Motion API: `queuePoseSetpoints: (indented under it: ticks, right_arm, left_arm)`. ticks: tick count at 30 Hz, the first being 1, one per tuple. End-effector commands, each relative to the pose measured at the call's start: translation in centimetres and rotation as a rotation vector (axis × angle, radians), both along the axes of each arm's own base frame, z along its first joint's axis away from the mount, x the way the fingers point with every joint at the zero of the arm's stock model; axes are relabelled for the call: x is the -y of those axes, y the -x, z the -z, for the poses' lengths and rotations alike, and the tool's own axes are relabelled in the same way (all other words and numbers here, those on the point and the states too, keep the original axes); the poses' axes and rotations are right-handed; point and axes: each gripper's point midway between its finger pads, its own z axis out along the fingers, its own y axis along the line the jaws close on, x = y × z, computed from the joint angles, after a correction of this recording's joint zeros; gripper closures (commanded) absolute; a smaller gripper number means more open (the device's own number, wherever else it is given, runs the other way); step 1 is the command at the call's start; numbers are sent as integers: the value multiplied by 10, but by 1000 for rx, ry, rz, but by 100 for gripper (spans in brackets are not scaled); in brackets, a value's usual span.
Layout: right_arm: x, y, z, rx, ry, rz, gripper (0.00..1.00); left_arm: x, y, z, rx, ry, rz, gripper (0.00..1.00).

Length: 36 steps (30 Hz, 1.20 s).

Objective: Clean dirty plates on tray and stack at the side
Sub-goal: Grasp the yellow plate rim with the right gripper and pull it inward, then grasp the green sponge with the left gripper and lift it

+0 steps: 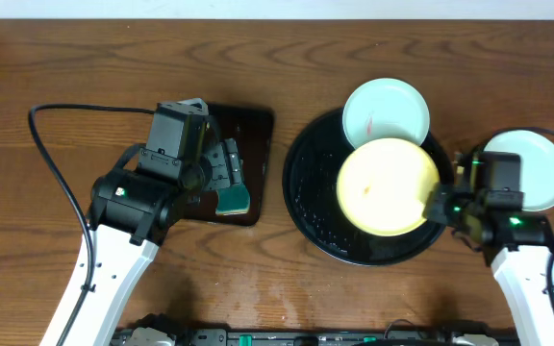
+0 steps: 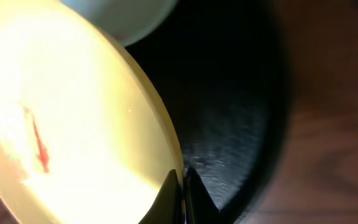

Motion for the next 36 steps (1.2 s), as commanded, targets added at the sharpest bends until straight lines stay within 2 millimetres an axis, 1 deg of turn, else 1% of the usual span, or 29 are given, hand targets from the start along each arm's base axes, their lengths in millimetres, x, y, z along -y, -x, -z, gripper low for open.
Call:
queuePoseSetpoints:
  ticks: [1, 5, 7, 8, 9, 10, 12, 13, 14, 16, 19, 23, 24, 26, 27, 30, 32, 34, 36]
  right_arm:
    - [-18, 5, 23, -62, -18, -5, 99]
    - [-32, 2, 48, -95, -14, -31, 99]
    - [-36, -2, 55, -100, -5, -53, 99]
    - [-37, -4, 57, -96, -1, -68, 97]
    - [-38, -6, 58, -89, 5, -83, 93]
    - [-39, -9, 58, -76, 17, -110, 85]
    - [-40, -15, 52, -47, 38, -158, 80]
    - [-41, -17, 48, -43, 47, -177, 76]
    - [-41, -18, 43, -44, 59, -201, 71]
    - [-41, -19, 31, -51, 82, -245, 65]
    - [-41, -21, 20, -48, 99, -285, 60]
    - [-43, -19, 22, -57, 88, -291, 60]
    - [-44, -18, 23, -62, 87, -292, 60]
    - [-43, -17, 25, -66, 87, -292, 60]
    - [-43, -17, 25, -64, 87, -292, 60]
    - [-44, -19, 24, -57, 85, -289, 60]
    - [-44, -19, 24, -55, 84, -287, 61]
    - [-44, -19, 24, -57, 81, -281, 61]
    - [-44, -18, 24, -61, 80, -279, 61]
  left_arm:
    - [0, -1, -5, 12, 1, 7, 17]
    - [0, -1, -5, 13, 1, 7, 17]
    - [0, -1, -5, 12, 1, 7, 17]
    - [0, -1, -5, 13, 1, 7, 17]
    - [0, -1, -5, 12, 1, 7, 17]
    - [0, -1, -5, 13, 1, 7, 17]
    - [0, -1, -5, 13, 1, 7, 17]
    - [0, -1, -5, 14, 1, 7, 17]
    - [0, -1, -6, 16, 2, 6, 17]
    - [2, -5, -9, 29, 31, -15, 17]
    - [3, -4, -8, 21, 45, -25, 17]
    - [1, 2, -1, -16, 29, -22, 17]
    - [1, 3, 3, -31, 24, -21, 20]
    - [3, 6, 18, -77, 6, -13, 32]
    - [4, 8, 28, -106, -3, -12, 32]
    - [3, 9, 70, -220, -51, -54, 33]
    - [-5, 5, 101, -286, -113, -113, 33]
    - [-11, 1, 124, -341, -150, -180, 33]
    - [-8, -7, 148, -387, -150, -210, 33]
